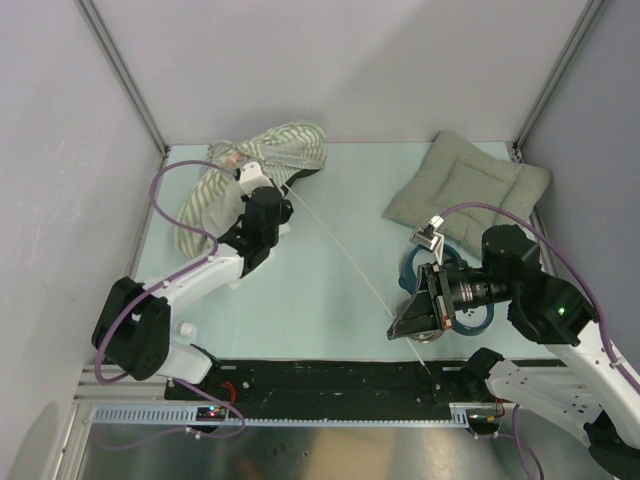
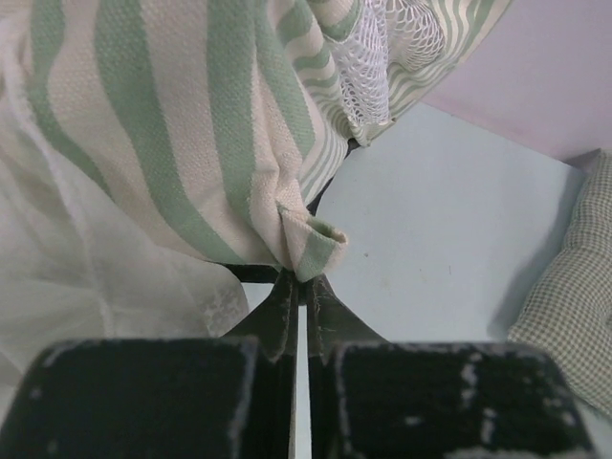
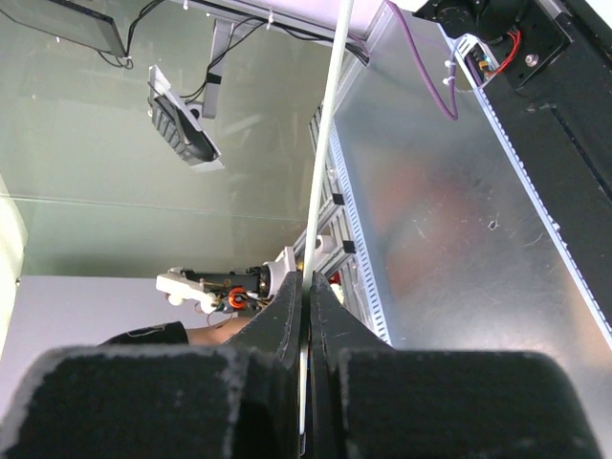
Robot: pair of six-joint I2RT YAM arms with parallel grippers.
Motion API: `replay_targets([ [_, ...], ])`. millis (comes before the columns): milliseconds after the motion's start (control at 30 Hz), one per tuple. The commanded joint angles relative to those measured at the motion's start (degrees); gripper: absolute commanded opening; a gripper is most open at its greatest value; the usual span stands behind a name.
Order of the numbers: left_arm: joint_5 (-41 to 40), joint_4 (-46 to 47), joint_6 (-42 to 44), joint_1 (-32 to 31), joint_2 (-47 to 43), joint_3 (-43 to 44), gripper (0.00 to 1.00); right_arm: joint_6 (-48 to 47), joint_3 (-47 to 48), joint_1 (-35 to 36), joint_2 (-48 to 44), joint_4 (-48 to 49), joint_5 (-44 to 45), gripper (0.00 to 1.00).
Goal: Set up the pet tent
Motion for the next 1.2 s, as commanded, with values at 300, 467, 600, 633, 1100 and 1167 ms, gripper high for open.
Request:
replay_targets([
  [300,14.5,6.8,9.2,0.1,-14.0,-11.1,0.0,-8.4,-2.9,0.2,-3.0,11.6,5.4,0.0],
  [467,19.1,6.8,11.7,0.0,-21.3,-17.3,0.0,-9.6,-5.8,0.3,-3.8,17.8,10.5,0.0],
  [600,24.0,6.7,13.1,0.1,-25.6,-20.8,0.0,-10.1,-8.8,1.2,-4.7,22.1,14.1,0.0],
  [633,24.8,6.7,13.5,0.0,-26.5,-21.8,0.0,-10.1,-9.5,1.6,-4.9,23.0,14.7,0.0],
  [1100,22.6,1.7,9.6,0.0,-36.8,-30.4,0.0,-10.9,-12.3,9.4,-4.0,26.0,23.5,0.0],
  [1167,22.2,1.4,8.8,0.0,-37.3,-31.4,0.0,-11.0,-12.4,9.7,-3.2,26.3,24.3,0.0],
])
